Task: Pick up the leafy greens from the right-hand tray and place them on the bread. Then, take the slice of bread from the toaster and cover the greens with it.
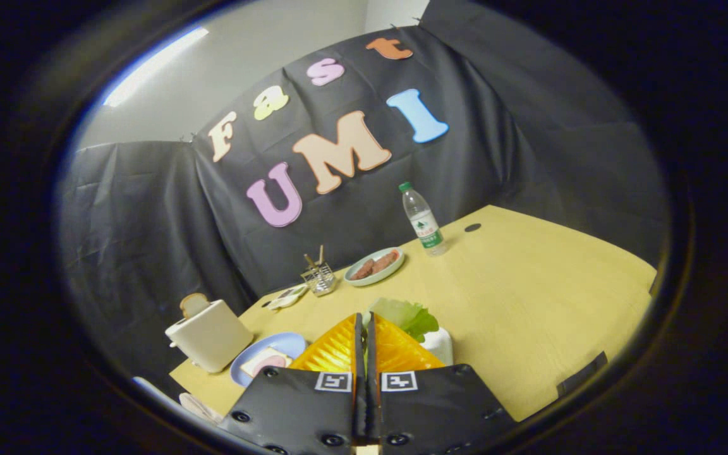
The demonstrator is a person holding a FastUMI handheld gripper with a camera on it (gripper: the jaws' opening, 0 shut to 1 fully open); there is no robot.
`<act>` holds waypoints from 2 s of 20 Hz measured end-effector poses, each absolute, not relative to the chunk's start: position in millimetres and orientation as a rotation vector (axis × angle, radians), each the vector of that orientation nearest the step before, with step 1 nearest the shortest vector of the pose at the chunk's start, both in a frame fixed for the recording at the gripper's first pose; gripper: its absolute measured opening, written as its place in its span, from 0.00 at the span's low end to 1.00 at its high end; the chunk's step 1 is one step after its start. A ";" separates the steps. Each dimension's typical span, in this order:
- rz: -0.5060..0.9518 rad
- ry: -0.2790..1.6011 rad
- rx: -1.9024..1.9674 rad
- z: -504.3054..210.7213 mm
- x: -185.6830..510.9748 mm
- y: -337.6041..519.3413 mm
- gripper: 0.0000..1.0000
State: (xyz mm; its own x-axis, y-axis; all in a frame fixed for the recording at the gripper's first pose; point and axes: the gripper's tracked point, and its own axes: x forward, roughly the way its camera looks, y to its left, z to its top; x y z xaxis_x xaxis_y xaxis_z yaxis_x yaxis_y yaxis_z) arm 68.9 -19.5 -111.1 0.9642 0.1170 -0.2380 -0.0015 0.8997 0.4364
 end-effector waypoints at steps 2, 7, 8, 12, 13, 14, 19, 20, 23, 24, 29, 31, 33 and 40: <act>0.095 0.238 0.436 -94.9 62.9 -3.9 0.03; 0.195 0.192 0.419 -59.8 53.6 43.5 0.03; 0.204 0.192 0.412 -58.0 53.2 52.1 0.03; 0.265 0.194 0.408 -52.0 60.2 98.7 0.03; 0.283 0.195 0.412 -51.3 63.7 112.1 0.03; 0.299 0.201 0.418 -52.8 67.1 124.8 0.03; 0.367 0.219 0.470 -53.1 94.6 187.3 0.03; 0.375 0.222 0.485 -53.2 99.4 198.1 0.03; 0.409 0.236 0.530 -52.5 110.5 230.7 0.03; 0.410 0.240 0.533 -54.5 114.3 237.0 0.03; 0.377 0.251 0.565 -73.2 127.0 257.3 0.03; 0.371 0.267 0.575 -85.5 128.6 265.2 0.03; 0.361 0.290 0.573 -98.0 131.6 272.3 0.03; 0.237 0.401 0.420 -151.7 135.4 254.3 0.03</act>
